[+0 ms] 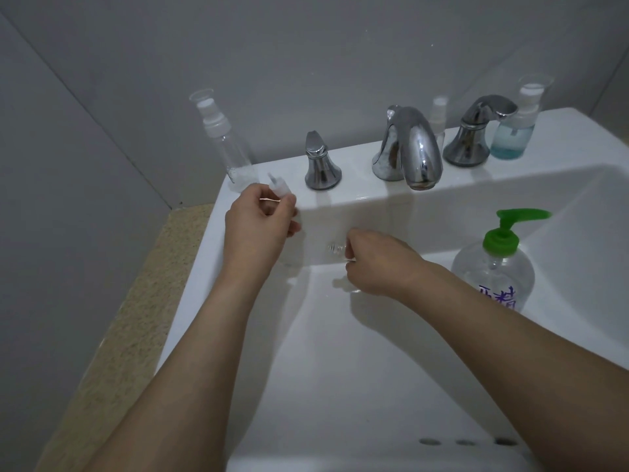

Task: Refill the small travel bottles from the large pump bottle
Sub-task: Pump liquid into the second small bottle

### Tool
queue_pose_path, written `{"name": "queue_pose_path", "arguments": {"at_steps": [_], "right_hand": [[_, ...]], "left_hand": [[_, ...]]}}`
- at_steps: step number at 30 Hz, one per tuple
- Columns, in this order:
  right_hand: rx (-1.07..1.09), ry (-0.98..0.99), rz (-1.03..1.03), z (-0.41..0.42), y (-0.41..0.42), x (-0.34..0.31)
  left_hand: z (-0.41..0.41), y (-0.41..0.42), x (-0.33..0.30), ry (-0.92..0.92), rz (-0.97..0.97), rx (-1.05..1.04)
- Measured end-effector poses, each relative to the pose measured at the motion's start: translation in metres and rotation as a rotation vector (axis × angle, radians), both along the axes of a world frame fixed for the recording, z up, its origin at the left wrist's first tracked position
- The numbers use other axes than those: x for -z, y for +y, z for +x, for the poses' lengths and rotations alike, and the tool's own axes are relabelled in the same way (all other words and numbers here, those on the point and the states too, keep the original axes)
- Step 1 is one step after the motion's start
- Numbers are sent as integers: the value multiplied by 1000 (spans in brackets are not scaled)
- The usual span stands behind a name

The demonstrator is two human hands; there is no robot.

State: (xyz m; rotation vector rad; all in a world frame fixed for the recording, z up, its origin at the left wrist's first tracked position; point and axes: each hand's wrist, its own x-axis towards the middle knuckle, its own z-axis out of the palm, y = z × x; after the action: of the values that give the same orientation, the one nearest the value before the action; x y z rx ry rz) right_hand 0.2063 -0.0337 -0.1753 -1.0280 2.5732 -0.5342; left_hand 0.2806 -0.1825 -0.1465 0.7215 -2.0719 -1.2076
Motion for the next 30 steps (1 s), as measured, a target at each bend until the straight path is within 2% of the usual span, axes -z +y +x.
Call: {"name": "queue_pose_path", "arguments": {"at_steps": [10,17,23,30], "right_hand": [[-11,12,-21,-1,-2,5],[-41,-4,-9,3,-2,7],[-42,-24,-13,4,-1,4],[-13,-35,-19,1,0,5]], "left_hand": [[1,0,0,-114,-64,-42],[-2,7,6,-58,31,-94],[-18,7,0,-126,-157,-137],[-32,4,13,-164,-191,-241]]}}
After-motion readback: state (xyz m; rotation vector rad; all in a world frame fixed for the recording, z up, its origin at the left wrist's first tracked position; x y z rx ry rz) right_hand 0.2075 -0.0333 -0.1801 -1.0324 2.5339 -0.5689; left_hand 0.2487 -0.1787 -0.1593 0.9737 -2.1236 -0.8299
